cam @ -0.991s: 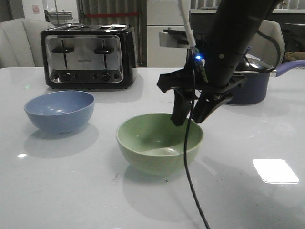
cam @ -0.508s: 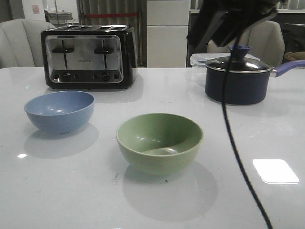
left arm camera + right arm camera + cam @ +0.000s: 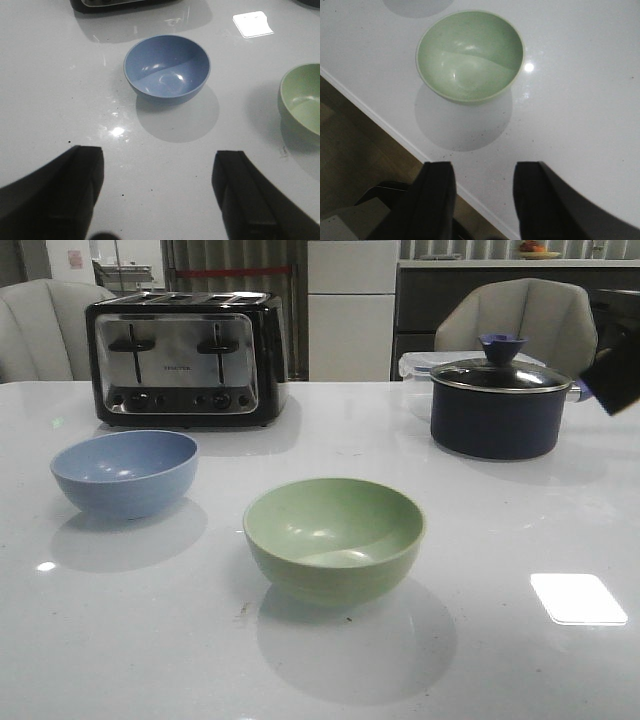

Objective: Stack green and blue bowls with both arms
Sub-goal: 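Release the green bowl and withdraw the right gripper upward, then lower the left gripper into the light blue bowl and grasp its rim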

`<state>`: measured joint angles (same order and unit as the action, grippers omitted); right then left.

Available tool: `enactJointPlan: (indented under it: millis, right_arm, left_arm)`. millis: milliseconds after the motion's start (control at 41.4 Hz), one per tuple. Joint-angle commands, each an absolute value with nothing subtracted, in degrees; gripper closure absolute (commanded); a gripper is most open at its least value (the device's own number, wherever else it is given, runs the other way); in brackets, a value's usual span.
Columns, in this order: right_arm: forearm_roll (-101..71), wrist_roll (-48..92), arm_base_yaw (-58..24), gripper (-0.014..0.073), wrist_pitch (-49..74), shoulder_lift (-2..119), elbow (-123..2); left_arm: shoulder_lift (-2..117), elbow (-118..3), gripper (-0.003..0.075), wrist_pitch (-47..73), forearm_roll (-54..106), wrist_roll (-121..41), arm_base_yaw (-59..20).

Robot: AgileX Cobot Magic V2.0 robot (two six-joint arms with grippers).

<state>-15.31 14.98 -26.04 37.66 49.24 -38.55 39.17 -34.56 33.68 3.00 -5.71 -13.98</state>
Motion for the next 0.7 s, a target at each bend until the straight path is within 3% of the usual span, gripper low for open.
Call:
enactJointPlan:
  millis: [0,169,363,677]
  right_arm:
    - [-15.87,15.75,-25.99,0.0190,34.15,46.36,-38.09]
    - [-15.87,15.75,-25.99,0.0190,34.71,45.34,-37.81]
    - [-15.87,15.75,-25.99,0.0190,34.81,45.46,-37.81]
    - [-15.87,15.75,-25.99,0.0190,35.00,45.46,-37.81]
  left_arm:
    - [39.48,-36.21,0.0213,29.04,3.06,-5.81,-14.47]
    - [44.23,-39.57,0.0201,31.99,3.06,-5.81,-14.47]
    - [53.88,-46.11,0.0076,34.06,3.06,-5.30,-14.47]
    - [73.94,-57.24,0.0073,34.28,3.47,-2.63,-11.07]
